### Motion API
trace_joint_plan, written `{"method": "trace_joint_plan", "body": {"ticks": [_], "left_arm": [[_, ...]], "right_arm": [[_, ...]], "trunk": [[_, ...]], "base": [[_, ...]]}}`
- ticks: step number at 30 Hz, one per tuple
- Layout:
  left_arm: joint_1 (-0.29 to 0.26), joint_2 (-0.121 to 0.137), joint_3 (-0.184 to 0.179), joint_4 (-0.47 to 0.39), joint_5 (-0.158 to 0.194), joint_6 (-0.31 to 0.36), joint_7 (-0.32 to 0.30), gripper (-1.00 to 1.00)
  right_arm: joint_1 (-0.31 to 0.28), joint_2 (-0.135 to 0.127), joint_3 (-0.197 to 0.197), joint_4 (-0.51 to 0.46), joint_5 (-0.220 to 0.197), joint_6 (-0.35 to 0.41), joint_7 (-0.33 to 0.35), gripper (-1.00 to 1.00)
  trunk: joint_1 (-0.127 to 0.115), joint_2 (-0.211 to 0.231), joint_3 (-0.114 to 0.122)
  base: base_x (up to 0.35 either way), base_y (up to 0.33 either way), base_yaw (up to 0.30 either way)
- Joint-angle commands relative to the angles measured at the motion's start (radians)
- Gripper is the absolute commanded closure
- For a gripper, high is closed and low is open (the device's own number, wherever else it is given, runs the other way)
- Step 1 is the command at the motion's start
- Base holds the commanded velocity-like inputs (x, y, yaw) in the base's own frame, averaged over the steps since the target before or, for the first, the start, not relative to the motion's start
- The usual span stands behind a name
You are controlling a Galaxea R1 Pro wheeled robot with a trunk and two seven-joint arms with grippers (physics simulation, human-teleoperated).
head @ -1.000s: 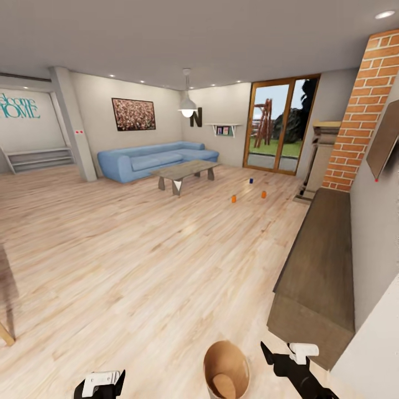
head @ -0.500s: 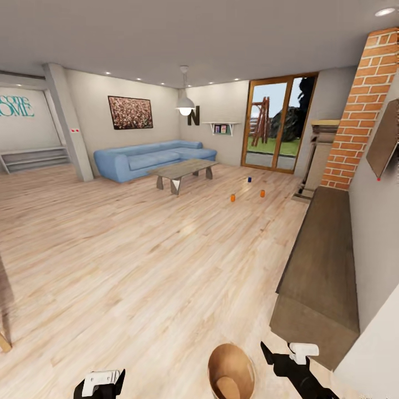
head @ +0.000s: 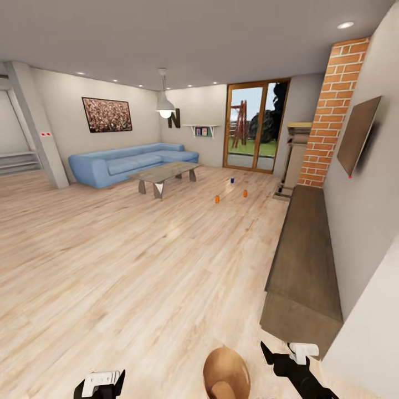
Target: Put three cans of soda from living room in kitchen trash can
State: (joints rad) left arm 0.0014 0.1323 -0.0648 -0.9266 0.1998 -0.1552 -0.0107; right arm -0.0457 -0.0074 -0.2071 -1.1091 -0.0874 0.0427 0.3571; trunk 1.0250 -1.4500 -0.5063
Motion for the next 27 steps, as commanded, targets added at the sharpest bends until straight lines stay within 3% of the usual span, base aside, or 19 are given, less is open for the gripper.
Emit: {"method": "trace_joint_plan", "body": {"ticks": [1, 16, 27], "left_arm": [[0.0, 0.0, 0.0, 0.0, 0.0, 0.0, 0.0, -1.0], [0.0, 0.001, -0.001, 0.0, 0.001, 0.0, 0.0, -1.0], [0.0, 0.001, -0.001, -0.001, 0.001, 0.0, -0.001, -1.0]], "right_arm": [[0.0, 0.0, 0.0, 0.0, 0.0, 0.0, 0.0, -1.0], [0.0, 0.001, 0.002, 0.0, 0.001, -0.001, -0.001, -1.0], [0.0, 0.001, 0.006, 0.0, 0.001, 0.003, -0.004, -1.0]], "trunk": [[0.0, 0.0, 0.001], [0.0, 0.0, 0.014], [0.0, 0.0, 0.003]], "base": [[0.006, -0.209, -0.23], [0.001, -0.208, -0.22], [0.0, -0.012, -0.025]]}}
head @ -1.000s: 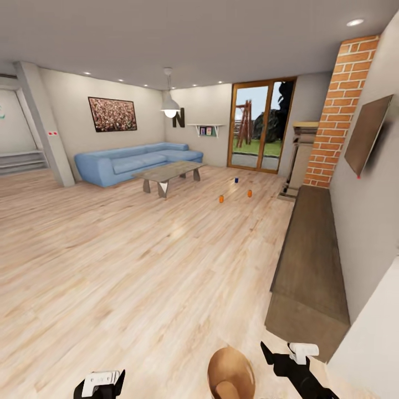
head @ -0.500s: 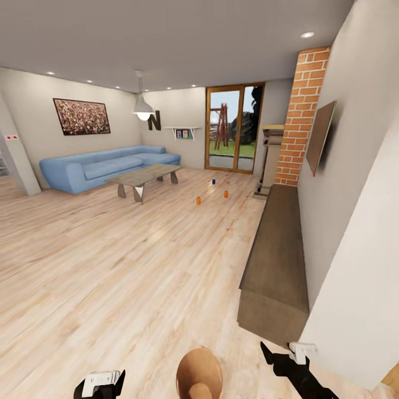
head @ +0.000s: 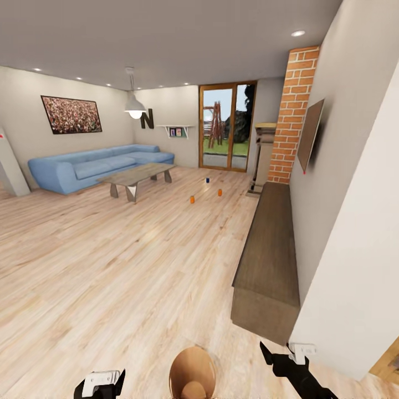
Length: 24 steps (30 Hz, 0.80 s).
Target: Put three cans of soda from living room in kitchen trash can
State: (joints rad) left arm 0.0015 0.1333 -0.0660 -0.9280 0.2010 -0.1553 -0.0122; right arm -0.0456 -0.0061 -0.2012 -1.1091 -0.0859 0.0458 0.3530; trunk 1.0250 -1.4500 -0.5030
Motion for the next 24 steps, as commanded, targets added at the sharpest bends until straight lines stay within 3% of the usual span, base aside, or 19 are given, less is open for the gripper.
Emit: {"method": "trace_joint_plan", "body": {"ticks": [1, 14, 24], "left_arm": [[0.0, 0.0, 0.0, 0.0, 0.0, 0.0, 0.0, -1.0], [0.0, 0.0, 0.0, 0.0, 0.0, -0.001, 0.0, -1.0], [0.0, 0.0, 0.0, 0.0, 0.0, 0.0, 0.0, -1.0]], "right_arm": [[0.0, 0.0, 0.0, 0.0, 0.0, 0.0, 0.0, -1.0], [0.0, 0.0, 0.0, 0.0, 0.0, 0.0, 0.0, -1.0], [0.0, 0.001, 0.008, 0.0, 0.004, 0.02, 0.0, -1.0]], "trunk": [[0.0, 0.0, -0.002], [0.0, 0.0, -0.022], [0.0, 0.0, -0.038]], "base": [[0.0, -0.001, -0.001], [-0.007, 0.008, 0.0], [-0.112, 0.215, 0.0]]}}
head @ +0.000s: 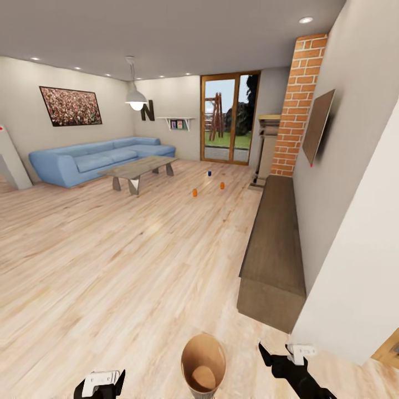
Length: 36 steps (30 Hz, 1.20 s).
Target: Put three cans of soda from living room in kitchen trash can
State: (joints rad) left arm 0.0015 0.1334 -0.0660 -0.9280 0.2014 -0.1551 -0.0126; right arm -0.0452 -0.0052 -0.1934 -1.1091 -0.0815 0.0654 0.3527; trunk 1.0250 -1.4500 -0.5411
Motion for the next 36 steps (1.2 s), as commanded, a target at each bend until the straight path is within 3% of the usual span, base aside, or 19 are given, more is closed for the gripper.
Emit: {"method": "trace_joint_plan", "body": {"ticks": [1, 9, 23, 36], "left_arm": [[0.0, 0.0, 0.0, 0.0, 0.0, 0.0, 0.0, -1.0], [0.0, -0.001, 0.0, 0.0, -0.002, 0.0, 0.0, -1.0], [-0.001, 0.0, 0.0, 0.002, -0.002, 0.0, 0.0, -1.0], [-0.002, -0.001, 0.001, 0.002, -0.002, 0.0, 0.0, -1.0]], "right_arm": [[0.0, 0.0, 0.001, 0.0, 0.001, 0.009, 0.0, -1.0], [0.0, 0.0, 0.004, 0.0, 0.007, 0.048, -0.001, -1.0], [0.0, 0.0, 0.005, 0.0, 0.009, 0.047, 0.0, -1.0], [0.0, -0.001, 0.004, 0.007, 0.01, 0.045, -0.002, -1.0]], "trunk": [[0.0, 0.0, -0.002], [0.0, 0.0, -0.014], [0.0, 0.0, -0.017], [0.0, 0.0, -0.017]], "base": [[-0.12, 0.276, 0.0], [-0.049, 0.232, 0.0], [0.206, 0.177, 0.0], [0.047, 0.04, 0.0]]}}
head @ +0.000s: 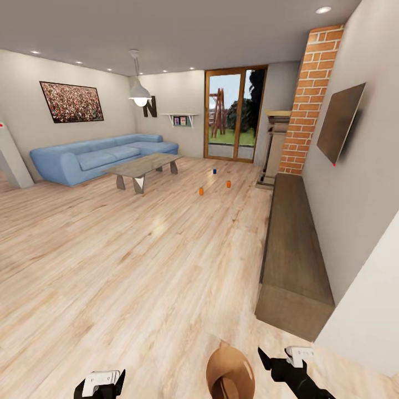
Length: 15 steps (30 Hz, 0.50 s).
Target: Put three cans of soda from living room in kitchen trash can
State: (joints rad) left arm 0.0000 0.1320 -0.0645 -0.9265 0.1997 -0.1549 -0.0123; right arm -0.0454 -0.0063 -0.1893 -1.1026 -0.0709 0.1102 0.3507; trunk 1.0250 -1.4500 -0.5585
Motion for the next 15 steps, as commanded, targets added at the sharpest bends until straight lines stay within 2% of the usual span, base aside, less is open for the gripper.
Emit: {"method": "trace_joint_plan", "body": {"ticks": [1, 5, 9, 11, 12, 13, 15], "left_arm": [[0.0, 0.0, 0.0, -0.001, 0.001, 0.0, 0.0, -1.0], [0.0, 0.0, 0.002, -0.002, 0.002, 0.001, -0.001, -1.0], [0.0, 0.0, 0.003, -0.001, 0.001, 0.003, -0.001, -1.0], [-0.001, 0.0, 0.003, 0.0, 0.0, 0.005, -0.001, -1.0], [-0.001, 0.0, 0.002, 0.001, 0.0, 0.006, -0.001, -1.0], [-0.001, 0.0, 0.002, 0.001, 0.0, 0.006, -0.001, -1.0], [-0.001, 0.0, 0.003, 0.003, 0.002, 0.006, -0.002, -1.0]], "right_arm": [[0.0, -0.001, 0.0, 0.006, 0.0, 0.002, -0.003, -1.0], [-0.009, -0.004, 0.001, 0.049, 0.0, 0.036, -0.023, -1.0], [-0.024, -0.005, 0.003, 0.054, 0.002, 0.162, -0.03, -1.0], [-0.054, -0.005, 0.004, 0.057, 0.003, 0.238, -0.035, -1.0], [-0.108, -0.005, 0.005, 0.065, 0.003, 0.316, -0.049, -1.0], [-0.14, -0.005, 0.006, 0.073, 0.004, 0.357, -0.061, -1.0], [-0.278, -0.007, 0.01, 0.113, 0.011, 0.504, -0.116, -1.0]], "trunk": [[0.0, 0.0, 0.0], [0.0, 0.0, 0.0], [0.011, -0.021, -0.009], [0.019, -0.035, -0.016], [0.023, -0.042, -0.019], [0.027, -0.049, -0.022], [0.034, -0.063, -0.028]], "base": [[0.004, 0.004, 0.0], [0.002, 0.002, 0.0], [0.0, 0.0, 0.0], [0.0, 0.0, 0.0], [0.0, 0.0, 0.0], [0.0, 0.0, 0.0], [0.0, 0.0, 0.0]]}}
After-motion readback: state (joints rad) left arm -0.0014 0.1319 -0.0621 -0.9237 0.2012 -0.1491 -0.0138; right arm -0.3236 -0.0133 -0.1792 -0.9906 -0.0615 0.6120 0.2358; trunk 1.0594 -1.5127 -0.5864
